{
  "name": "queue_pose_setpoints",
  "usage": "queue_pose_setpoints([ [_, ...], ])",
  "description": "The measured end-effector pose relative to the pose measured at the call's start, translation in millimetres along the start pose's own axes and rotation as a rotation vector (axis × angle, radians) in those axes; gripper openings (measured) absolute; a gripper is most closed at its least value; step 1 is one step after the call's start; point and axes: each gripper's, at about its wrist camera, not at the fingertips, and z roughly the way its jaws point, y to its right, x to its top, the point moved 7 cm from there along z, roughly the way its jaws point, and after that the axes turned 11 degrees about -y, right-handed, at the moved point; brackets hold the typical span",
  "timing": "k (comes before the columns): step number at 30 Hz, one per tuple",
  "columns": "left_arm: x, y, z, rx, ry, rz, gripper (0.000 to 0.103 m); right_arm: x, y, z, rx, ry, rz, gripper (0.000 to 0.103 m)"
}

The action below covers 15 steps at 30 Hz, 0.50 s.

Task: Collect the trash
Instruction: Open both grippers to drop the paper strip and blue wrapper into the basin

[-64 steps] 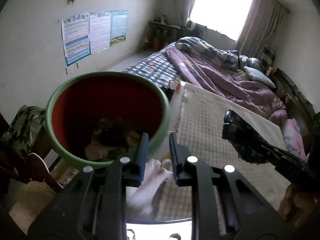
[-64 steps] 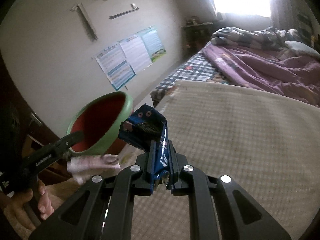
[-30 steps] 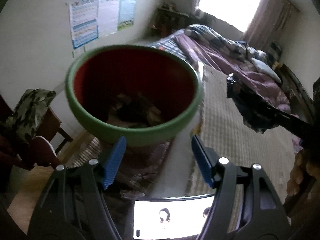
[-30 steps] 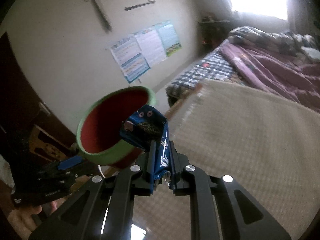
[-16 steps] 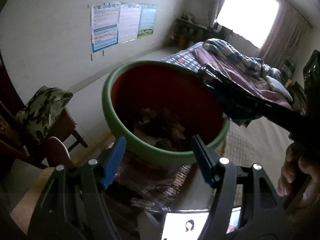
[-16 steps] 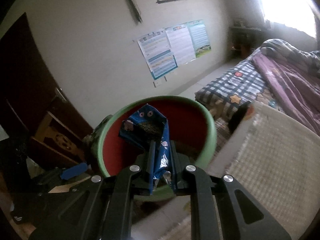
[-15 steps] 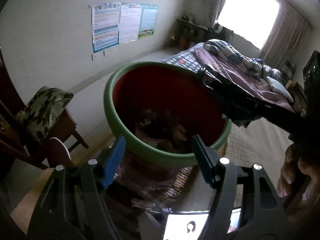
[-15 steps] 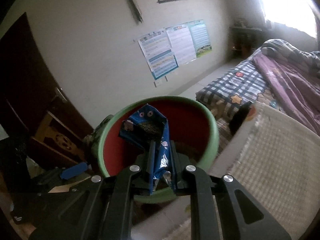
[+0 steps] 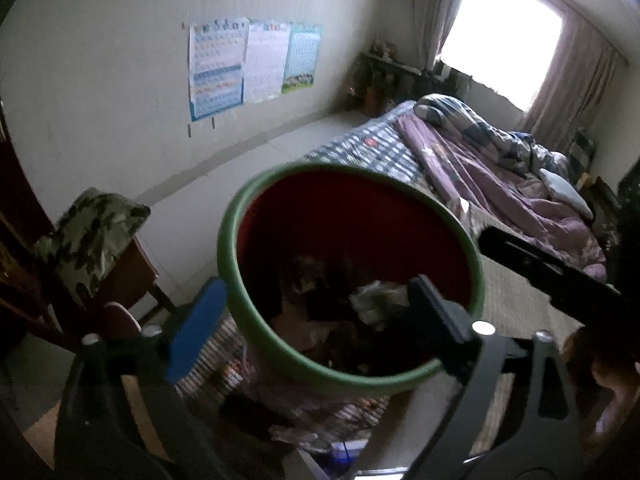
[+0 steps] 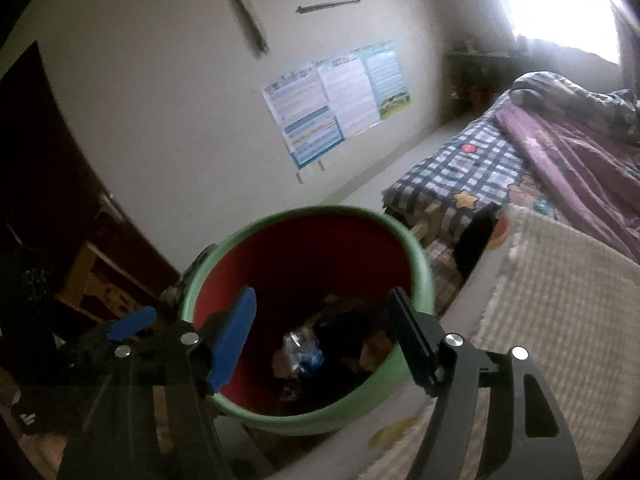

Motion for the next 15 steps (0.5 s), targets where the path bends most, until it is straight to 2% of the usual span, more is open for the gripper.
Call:
queue_pose_setpoints([
  [4,12.4,4.8,-2.0,0.018,0.049,0.015,0.097,3.0,10.9,-16.5,-0.03,0.056,0.008,0.078],
  [8,21.9,10.7,1.6,-0.003,0.056,0.01,0.097,0.7,18.6,-32.4,-0.049,0.106,0.0,0.095],
  [15,29.9,17.1,-3.5,-0.004,0.116,-0.006,0.097,-5.7,31.3,-42.9,-0.053,0.135,0.024,0.096],
])
